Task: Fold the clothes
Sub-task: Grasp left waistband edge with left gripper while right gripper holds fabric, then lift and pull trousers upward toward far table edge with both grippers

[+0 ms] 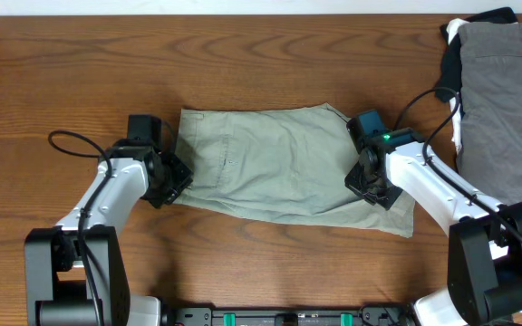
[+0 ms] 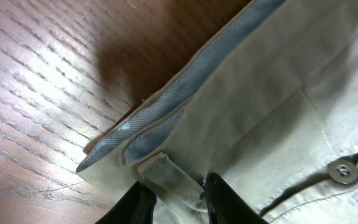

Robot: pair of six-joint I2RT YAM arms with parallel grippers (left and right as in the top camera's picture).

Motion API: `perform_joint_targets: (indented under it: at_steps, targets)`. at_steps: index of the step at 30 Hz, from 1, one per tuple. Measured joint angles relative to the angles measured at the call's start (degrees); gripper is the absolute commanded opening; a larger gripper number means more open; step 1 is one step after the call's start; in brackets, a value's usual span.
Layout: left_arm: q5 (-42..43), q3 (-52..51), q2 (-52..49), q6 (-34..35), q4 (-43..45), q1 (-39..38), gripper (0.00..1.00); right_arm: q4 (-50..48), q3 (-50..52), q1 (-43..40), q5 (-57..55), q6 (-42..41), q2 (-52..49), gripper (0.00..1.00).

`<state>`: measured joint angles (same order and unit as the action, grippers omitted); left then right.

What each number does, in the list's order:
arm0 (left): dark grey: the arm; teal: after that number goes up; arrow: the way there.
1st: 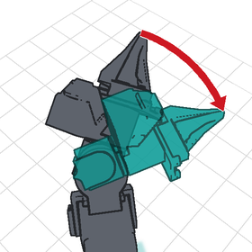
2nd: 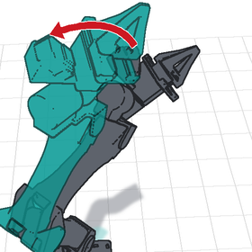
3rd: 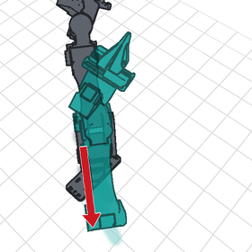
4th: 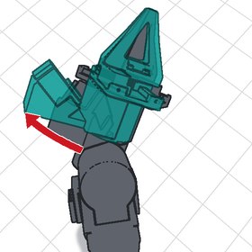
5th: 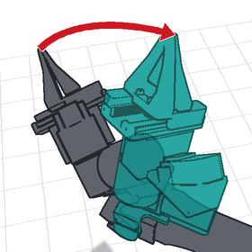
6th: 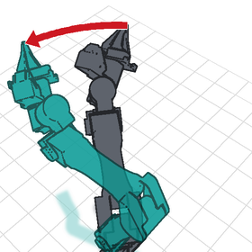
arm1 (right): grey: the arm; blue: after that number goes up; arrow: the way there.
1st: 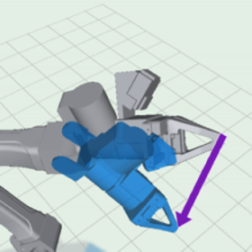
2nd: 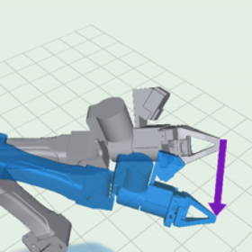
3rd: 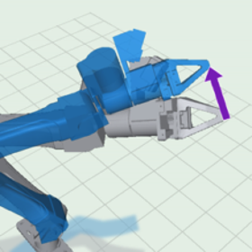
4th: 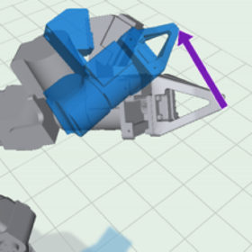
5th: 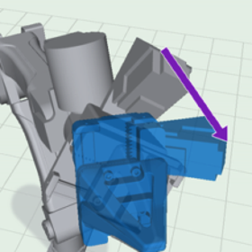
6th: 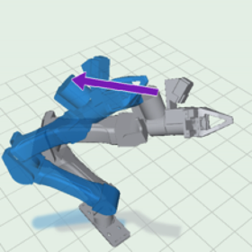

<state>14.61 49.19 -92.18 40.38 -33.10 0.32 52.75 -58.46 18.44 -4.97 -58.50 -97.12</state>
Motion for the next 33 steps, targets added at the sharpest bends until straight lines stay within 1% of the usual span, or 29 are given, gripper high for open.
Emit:
perform_joint_targets:
  at_steps: [1, 4, 9, 10, 18, 33]
  targets:
    - [0.02, -0.42, 0.00, 0.13, 0.07, 0.00, 0.48, 0.00, 0.00, 0.00, 0.00, 0.00, 0.00, 0.01]
    - [0.02, -1.64, 0.00, 0.26, 0.74, 0.00, 0.47, 0.00, 0.00, 0.00, 0.00, 0.00, 0.00, 0.01]
    - [0.09, -1.92, 0.00, 0.33, 2.12, 0.00, 0.11, 0.02, 0.00, 0.00, -0.02, 0.00, 0.00, 0.01]
    - [0.09, -1.92, 0.00, 0.39, 2.12, 0.00, 0.09, 0.04, 0.00, 0.00, -0.02, 0.00, 0.00, 0.01]
    - [0.09, -1.92, 0.00, 0.13, 2.12, 0.00, 0.06, 0.11, 0.00, 0.00, 0.00, 0.24, 0.00, 0.01]
    - [1.77, -1.92, 0.11, -0.37, 2.54, 0.02, 0.06, -0.44, 0.00, 0.00, -0.02, 3.61, 0.00, 0.01]
